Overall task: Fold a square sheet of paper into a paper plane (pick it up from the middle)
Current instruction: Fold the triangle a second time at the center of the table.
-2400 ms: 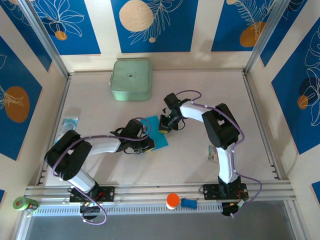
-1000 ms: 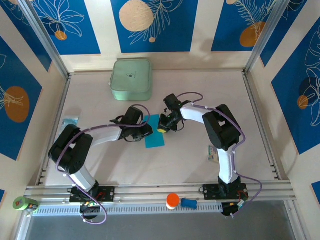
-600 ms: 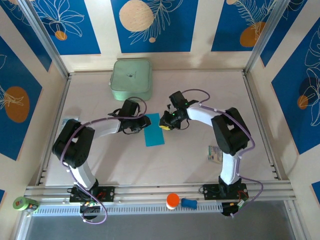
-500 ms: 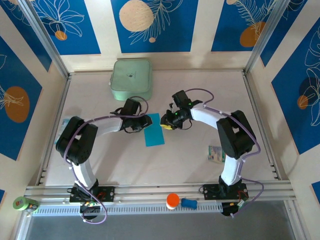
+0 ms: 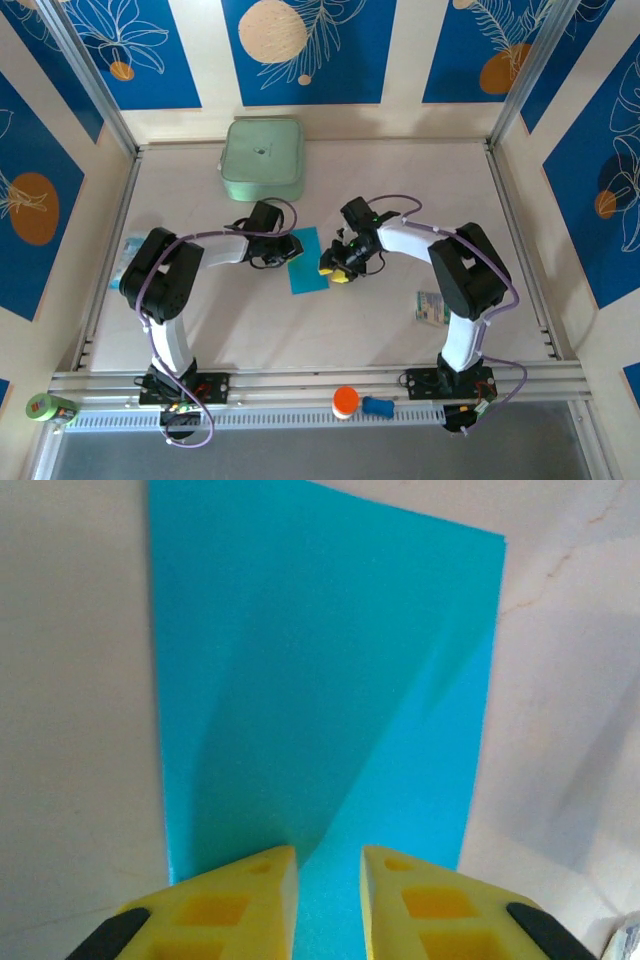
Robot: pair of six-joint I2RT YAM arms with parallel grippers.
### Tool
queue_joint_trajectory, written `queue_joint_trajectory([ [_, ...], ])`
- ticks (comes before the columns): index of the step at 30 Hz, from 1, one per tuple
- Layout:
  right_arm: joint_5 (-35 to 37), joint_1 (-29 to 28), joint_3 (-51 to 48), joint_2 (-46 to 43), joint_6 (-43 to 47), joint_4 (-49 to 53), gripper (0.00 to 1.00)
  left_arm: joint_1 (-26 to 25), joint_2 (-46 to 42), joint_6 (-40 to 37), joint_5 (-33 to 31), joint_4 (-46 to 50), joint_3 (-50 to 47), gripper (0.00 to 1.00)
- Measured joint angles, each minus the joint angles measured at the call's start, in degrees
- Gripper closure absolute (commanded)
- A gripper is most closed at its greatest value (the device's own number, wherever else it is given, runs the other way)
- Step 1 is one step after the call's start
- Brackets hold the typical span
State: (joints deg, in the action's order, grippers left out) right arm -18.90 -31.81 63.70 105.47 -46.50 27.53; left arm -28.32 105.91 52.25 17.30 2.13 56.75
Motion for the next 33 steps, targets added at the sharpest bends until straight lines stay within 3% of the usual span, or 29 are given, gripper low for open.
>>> queue_joint_trajectory([
  [13,-0.02,-1.25,1.20,3.45,1.29,2.19,0.65,0.09,0.04,1.11,0.02,-0.85,-0.39,0.76],
  [19,0.00,-1.25,1.22,3.52,2.19,2.34,0.74,0.09,0.04,1.31,0.02,-0.87,-0.42,0.76],
  [33,-0.15,-1.11,1.22,3.52,1.75,-0.57,0.84,0.09,0.04,1.44,0.04,-0.87,-0.42,0.76],
])
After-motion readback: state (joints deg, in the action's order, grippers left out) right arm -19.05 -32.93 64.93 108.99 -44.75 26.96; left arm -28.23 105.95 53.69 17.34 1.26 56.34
